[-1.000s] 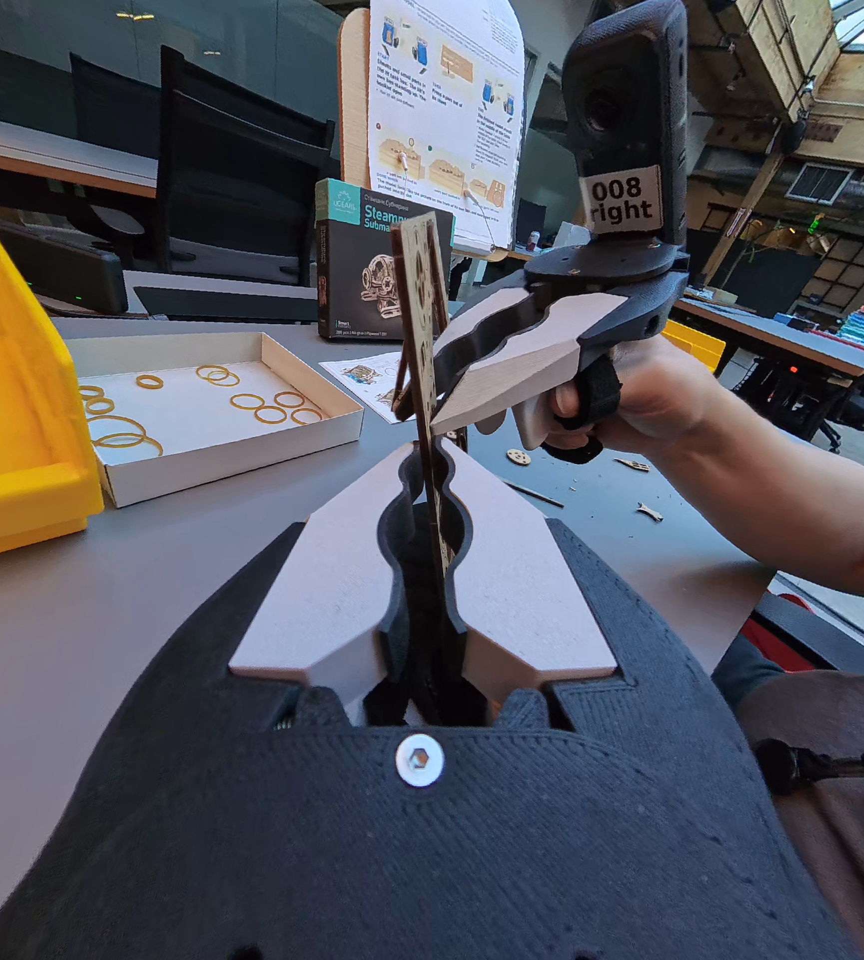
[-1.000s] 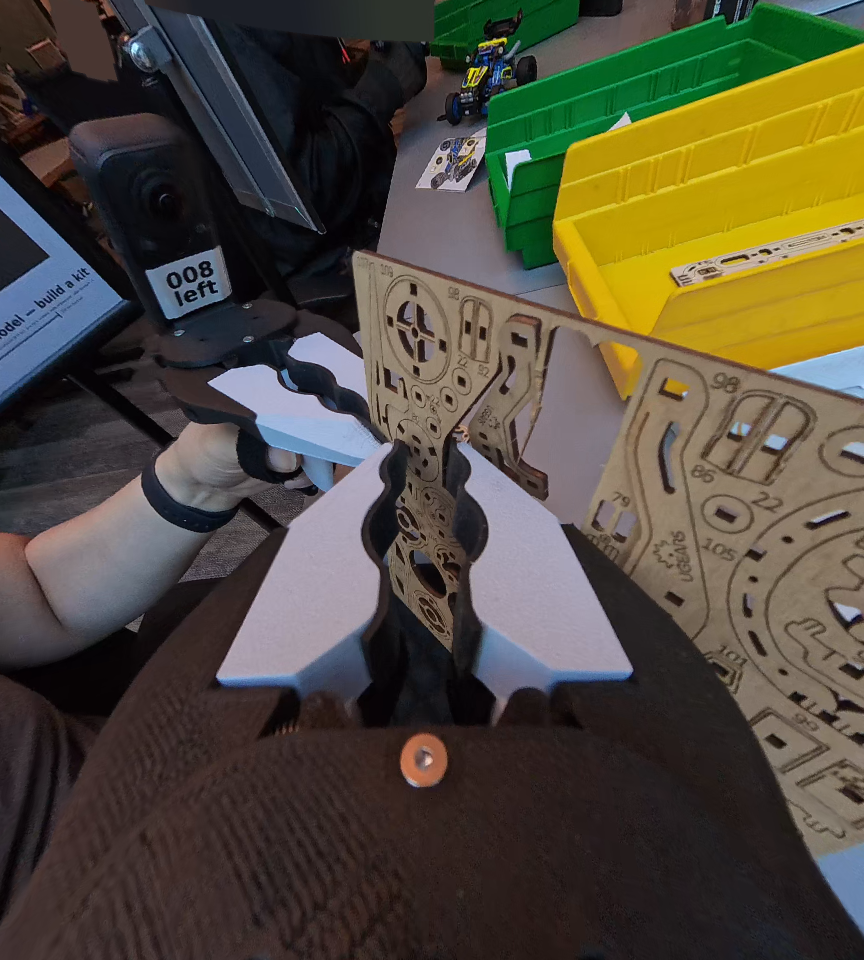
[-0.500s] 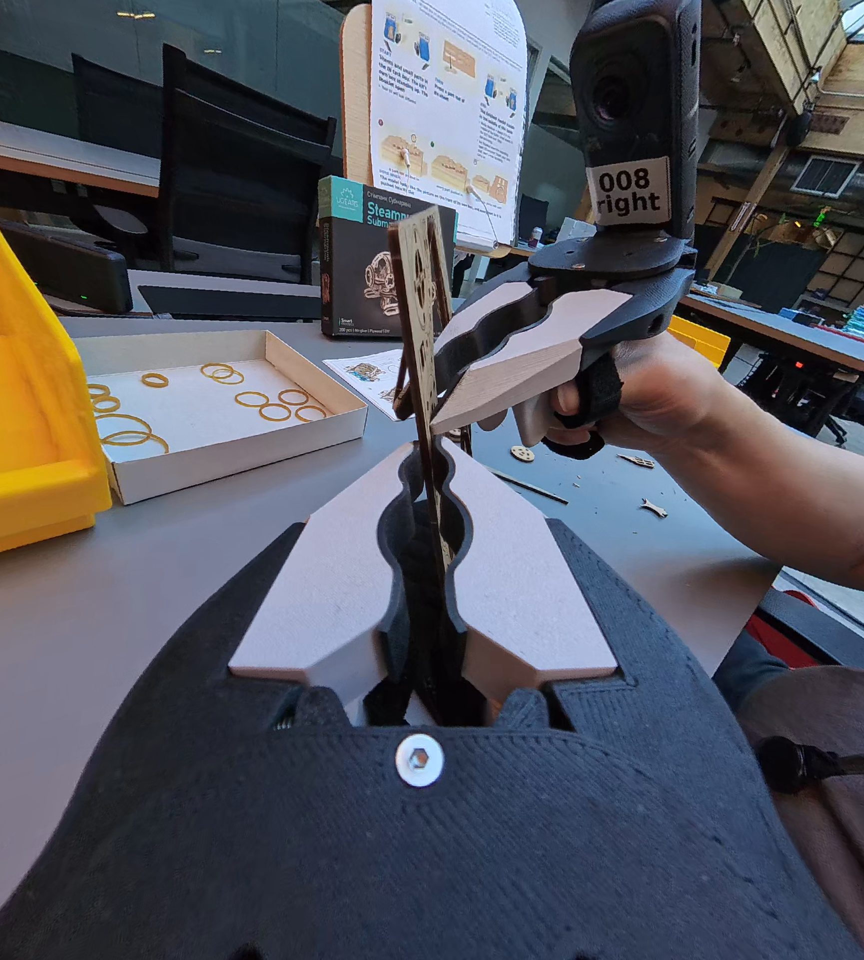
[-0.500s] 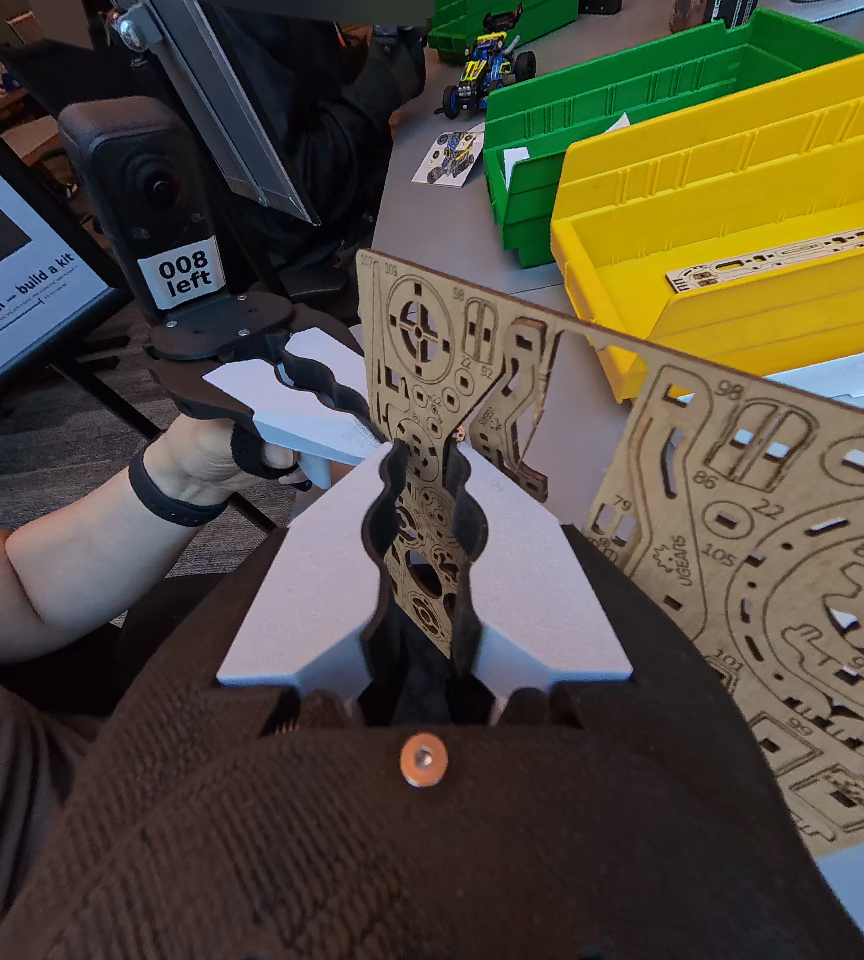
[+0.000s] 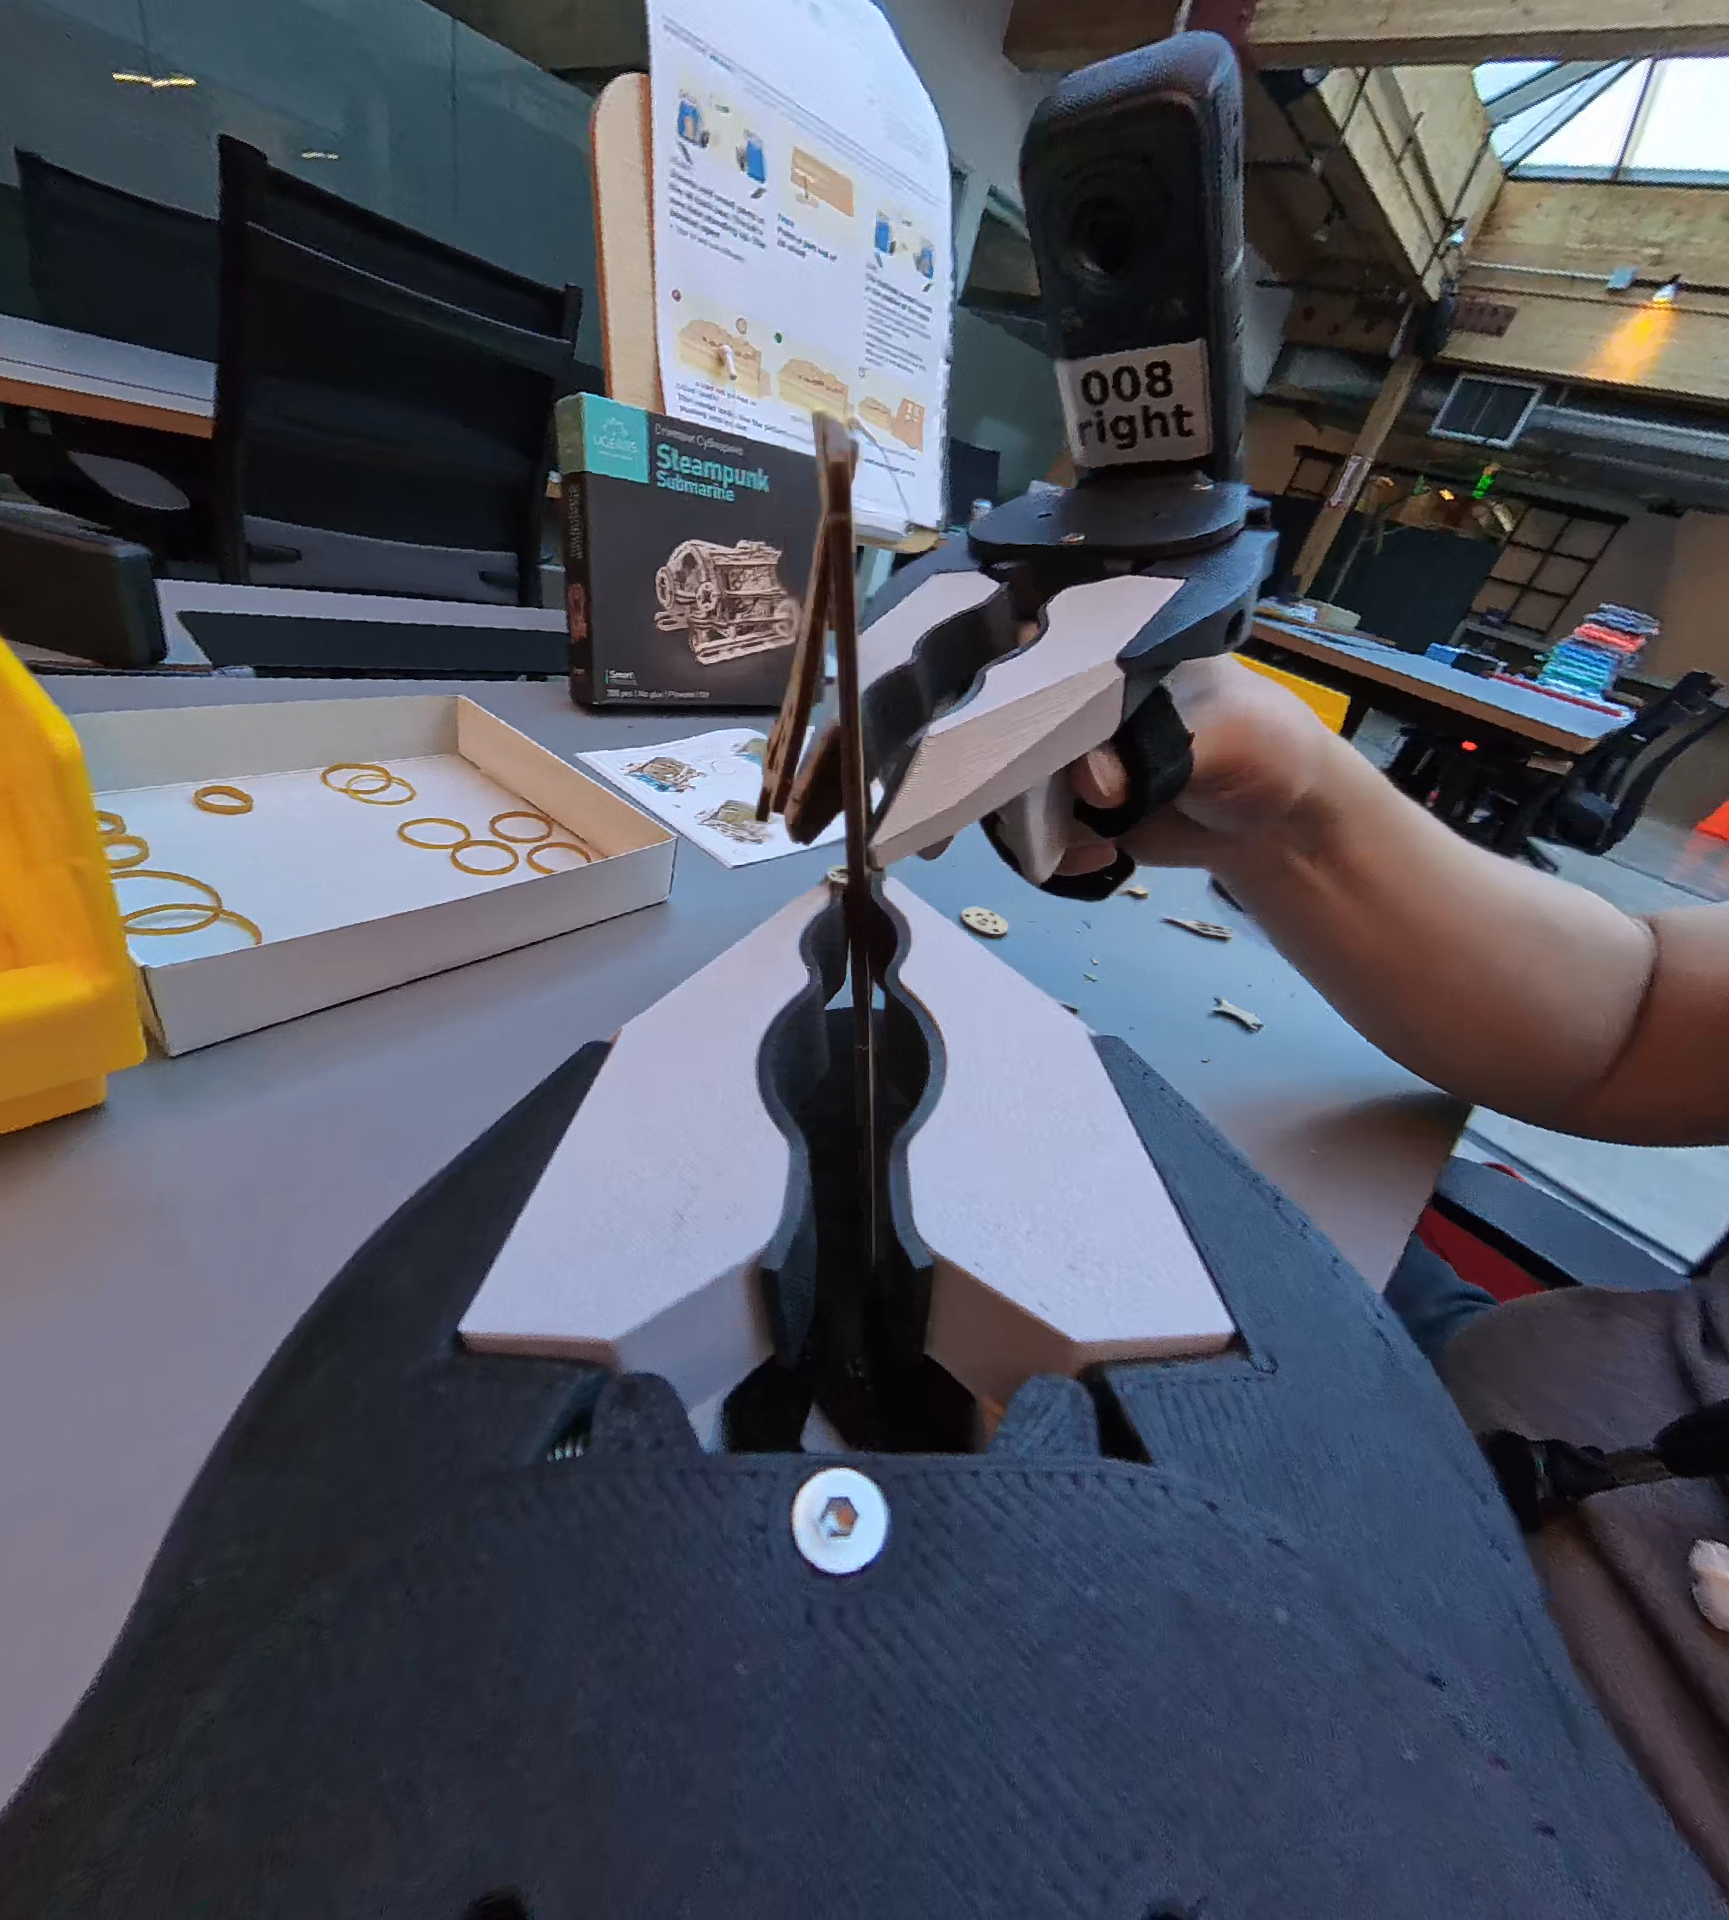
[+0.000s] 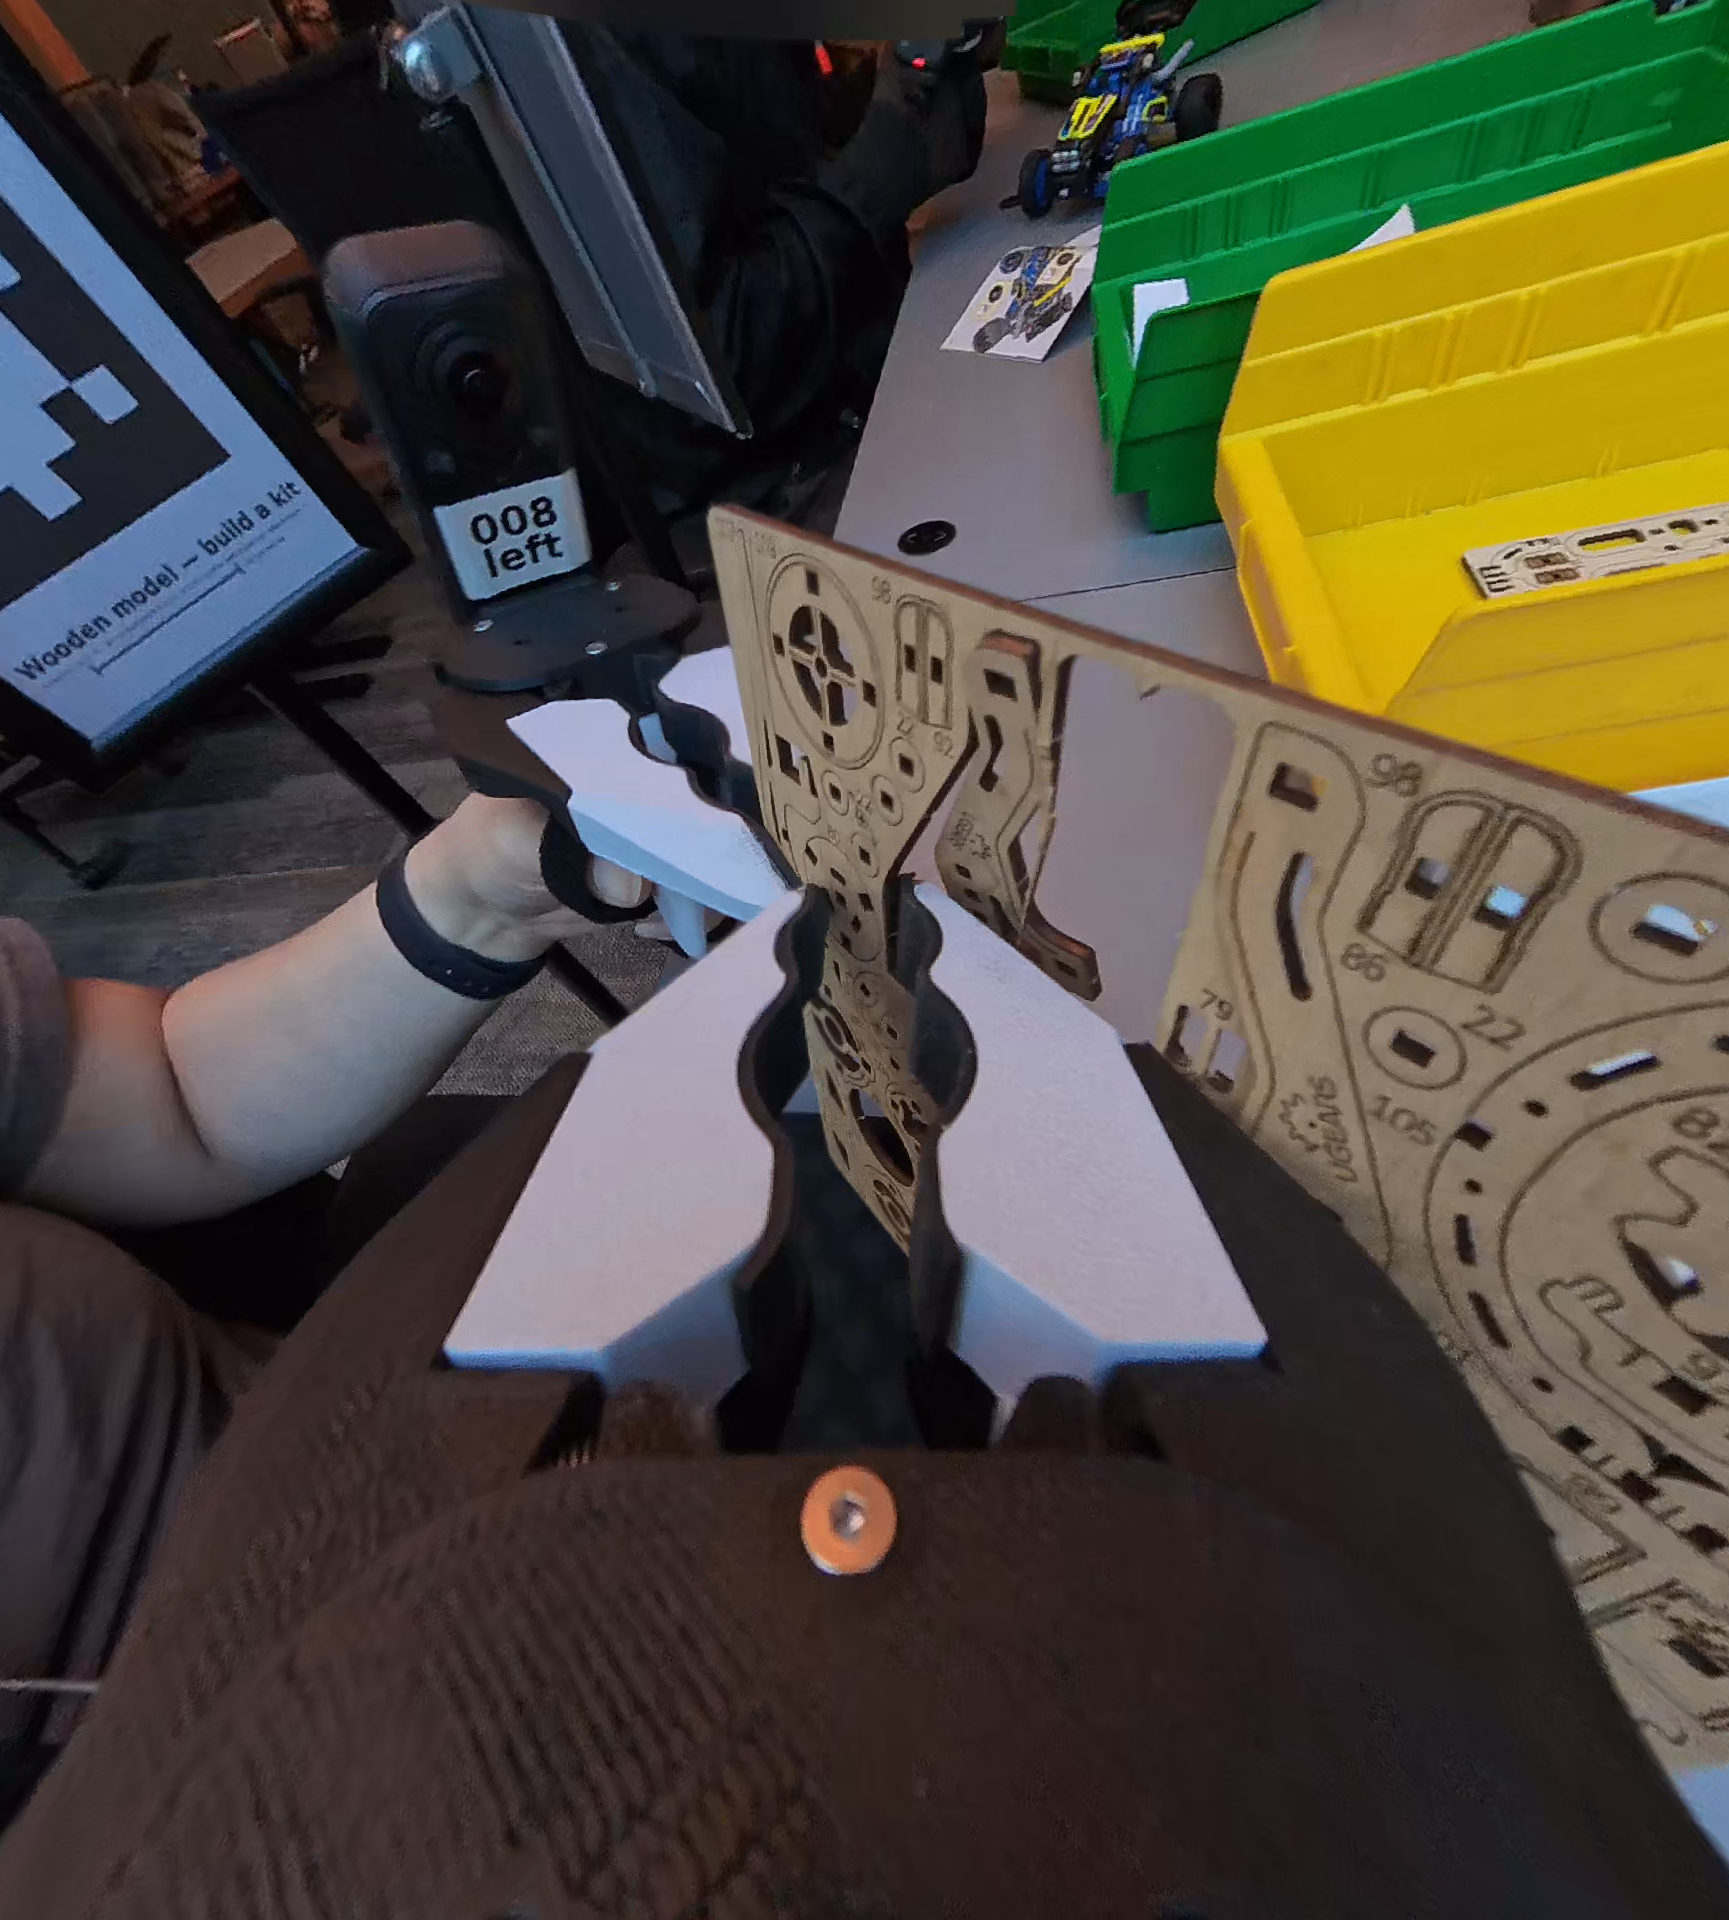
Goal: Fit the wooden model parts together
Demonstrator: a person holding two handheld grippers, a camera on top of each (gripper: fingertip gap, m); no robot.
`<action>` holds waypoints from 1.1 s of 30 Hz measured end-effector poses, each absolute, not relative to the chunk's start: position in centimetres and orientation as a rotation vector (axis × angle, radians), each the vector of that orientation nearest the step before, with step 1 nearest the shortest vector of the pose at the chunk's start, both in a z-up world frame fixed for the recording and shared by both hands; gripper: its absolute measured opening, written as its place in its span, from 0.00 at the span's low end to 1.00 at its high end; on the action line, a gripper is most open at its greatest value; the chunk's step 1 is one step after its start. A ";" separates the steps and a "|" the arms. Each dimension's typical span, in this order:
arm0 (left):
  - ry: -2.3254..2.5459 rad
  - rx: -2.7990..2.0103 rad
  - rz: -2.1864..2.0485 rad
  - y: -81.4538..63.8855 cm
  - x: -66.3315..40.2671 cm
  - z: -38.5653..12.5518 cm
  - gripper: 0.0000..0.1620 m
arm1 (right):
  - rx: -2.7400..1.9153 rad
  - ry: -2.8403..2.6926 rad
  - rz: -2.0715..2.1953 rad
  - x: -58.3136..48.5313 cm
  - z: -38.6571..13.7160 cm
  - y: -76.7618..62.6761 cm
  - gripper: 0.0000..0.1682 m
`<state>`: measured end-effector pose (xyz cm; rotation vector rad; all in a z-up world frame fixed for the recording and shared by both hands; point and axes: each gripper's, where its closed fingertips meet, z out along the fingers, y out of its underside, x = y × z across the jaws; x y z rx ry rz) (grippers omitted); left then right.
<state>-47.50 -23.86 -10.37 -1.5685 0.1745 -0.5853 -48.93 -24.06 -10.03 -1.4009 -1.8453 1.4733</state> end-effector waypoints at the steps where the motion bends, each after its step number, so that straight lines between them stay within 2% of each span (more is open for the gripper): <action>1: 0.176 -1.569 -0.619 -24.0 -47.4 -10.3 0.00 | -1.391 -1.860 1.460 -48.9 -10.0 -24.1 0.07; 5: 0.165 -1.536 -0.592 -24.2 -48.0 -9.5 0.00 | -1.391 -1.869 1.417 -48.9 -10.0 -23.7 0.07; 12: 0.195 -1.508 -0.557 -25.0 -48.5 -8.0 0.10 | -1.379 -1.871 1.444 -48.8 -10.0 -23.7 0.07; 14: 0.208 -1.522 -0.550 -24.5 -48.2 -7.9 0.08 | -1.373 -1.879 1.434 -48.8 -10.0 -23.8 0.07; 17: 0.218 -1.568 -0.533 -23.8 -48.0 -8.5 0.00 | -1.363 -1.884 1.408 -48.9 -10.1 -23.8 0.08; 22: 0.189 -1.575 -0.562 -23.5 -48.2 -8.5 0.00 | -1.385 -1.840 1.446 -49.0 -10.1 -23.6 0.10; 33: 0.158 -1.571 -0.564 -23.3 -48.3 -8.6 0.00 | -1.455 -1.785 1.510 -49.2 -10.1 -23.4 0.08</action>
